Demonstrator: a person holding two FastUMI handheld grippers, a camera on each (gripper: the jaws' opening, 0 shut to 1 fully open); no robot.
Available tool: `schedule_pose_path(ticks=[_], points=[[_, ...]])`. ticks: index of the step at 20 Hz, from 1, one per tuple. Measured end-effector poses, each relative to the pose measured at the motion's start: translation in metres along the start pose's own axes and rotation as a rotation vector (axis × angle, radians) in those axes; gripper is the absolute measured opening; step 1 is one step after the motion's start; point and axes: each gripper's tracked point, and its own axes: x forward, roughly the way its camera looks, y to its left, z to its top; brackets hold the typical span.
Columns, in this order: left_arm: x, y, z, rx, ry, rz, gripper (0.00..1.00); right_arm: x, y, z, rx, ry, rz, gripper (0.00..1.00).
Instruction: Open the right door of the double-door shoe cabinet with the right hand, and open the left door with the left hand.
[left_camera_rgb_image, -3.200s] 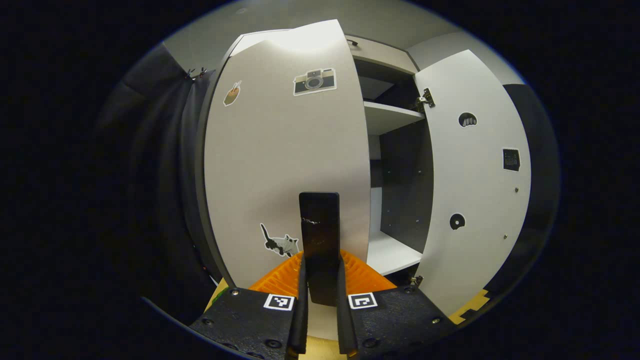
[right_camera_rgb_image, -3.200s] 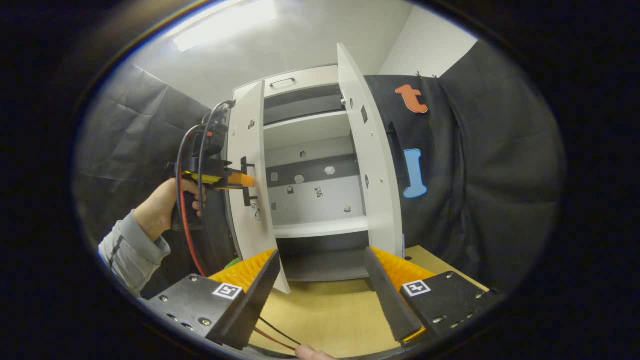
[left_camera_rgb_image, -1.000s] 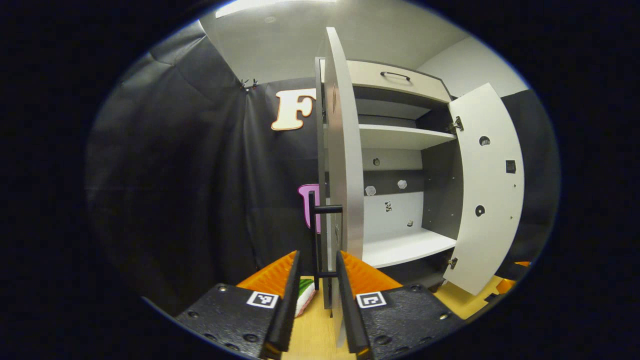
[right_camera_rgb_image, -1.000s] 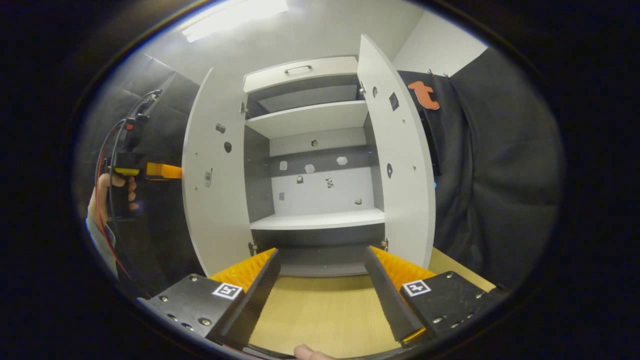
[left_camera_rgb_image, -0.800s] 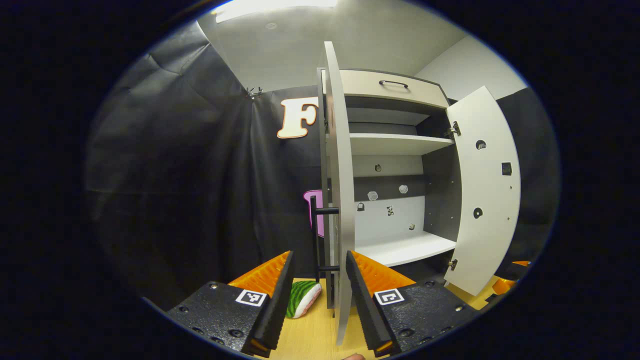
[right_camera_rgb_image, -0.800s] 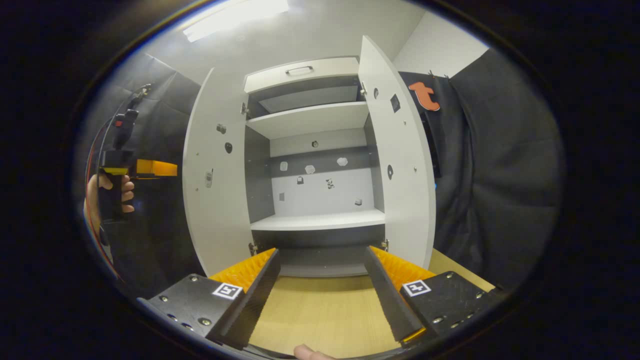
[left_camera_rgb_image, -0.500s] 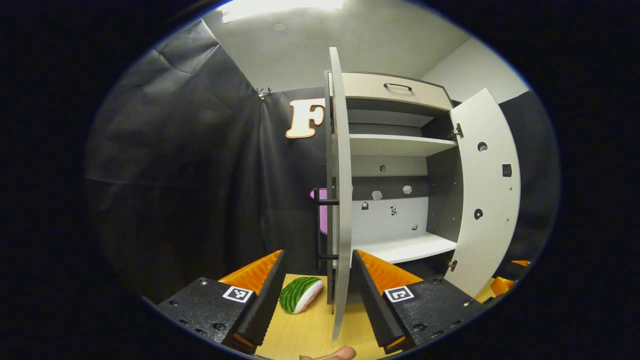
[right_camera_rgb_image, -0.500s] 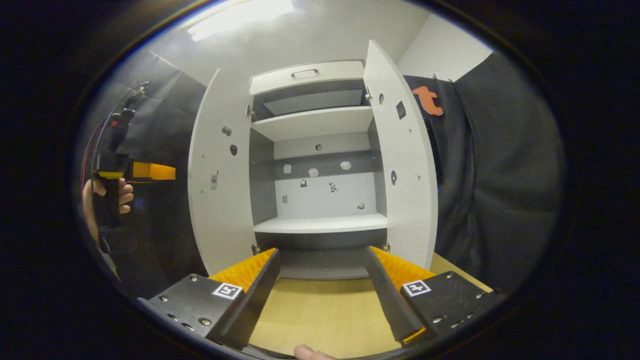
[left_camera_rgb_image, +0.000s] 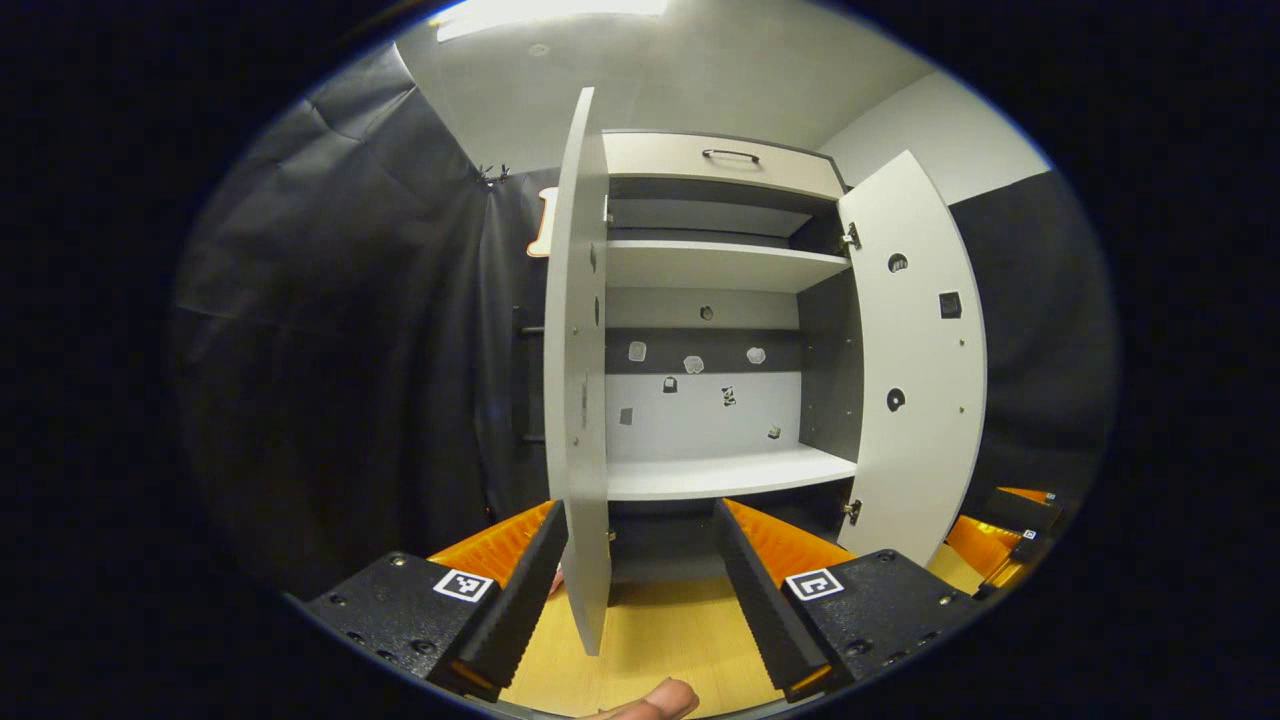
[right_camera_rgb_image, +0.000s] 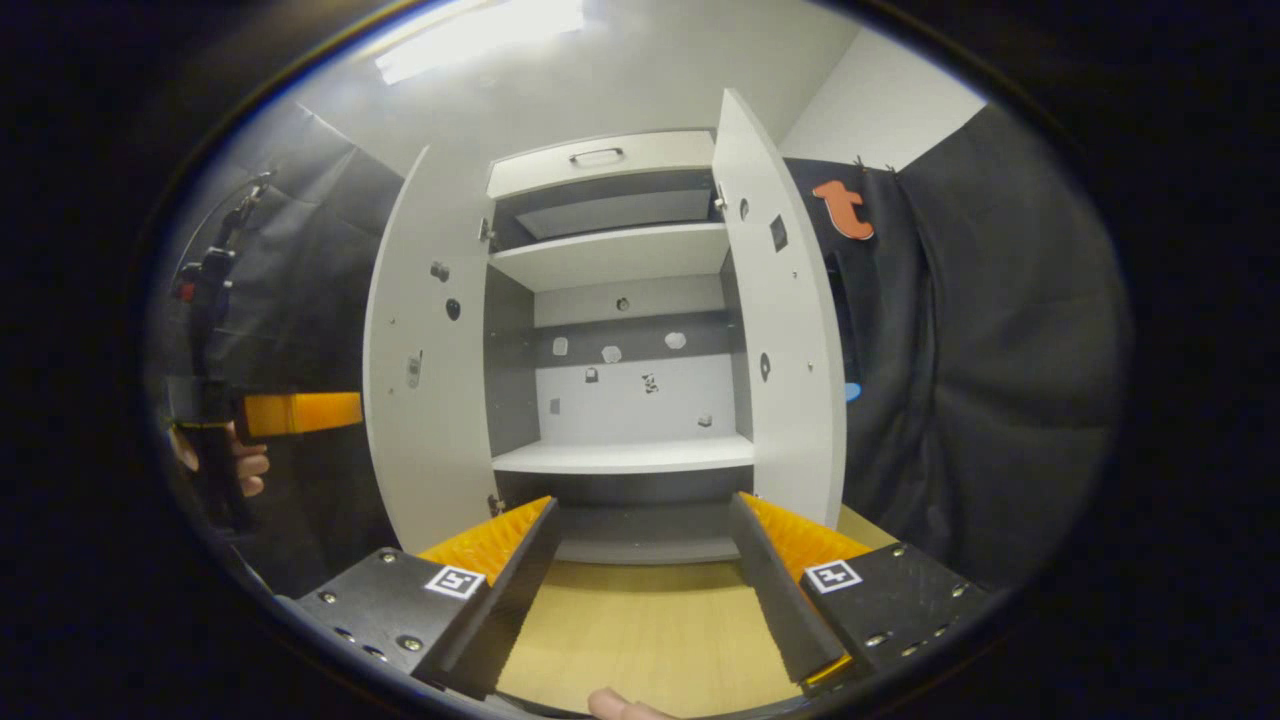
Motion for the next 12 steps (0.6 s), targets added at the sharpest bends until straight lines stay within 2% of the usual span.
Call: schedule_pose_path(ticks=[5,8,12], points=[[-0.010,-0.026,-0.024,-0.041,-0.033,0.038,0.90,-0.004,-0.013,0.000,-0.001,-0.006,-0.013,1.00],[-0.006,-0.033,-0.041,-0.047,0.000,0.039,0.91,-0.003,-0.016,-0.005,0.002,-0.002,-0.002,1.00],[-0.002,-0.034,-0.039,-0.051,-0.017,0.039,0.90,-0.001,-0.023,-0.010,-0.010,0.002,-0.007,1.00]])
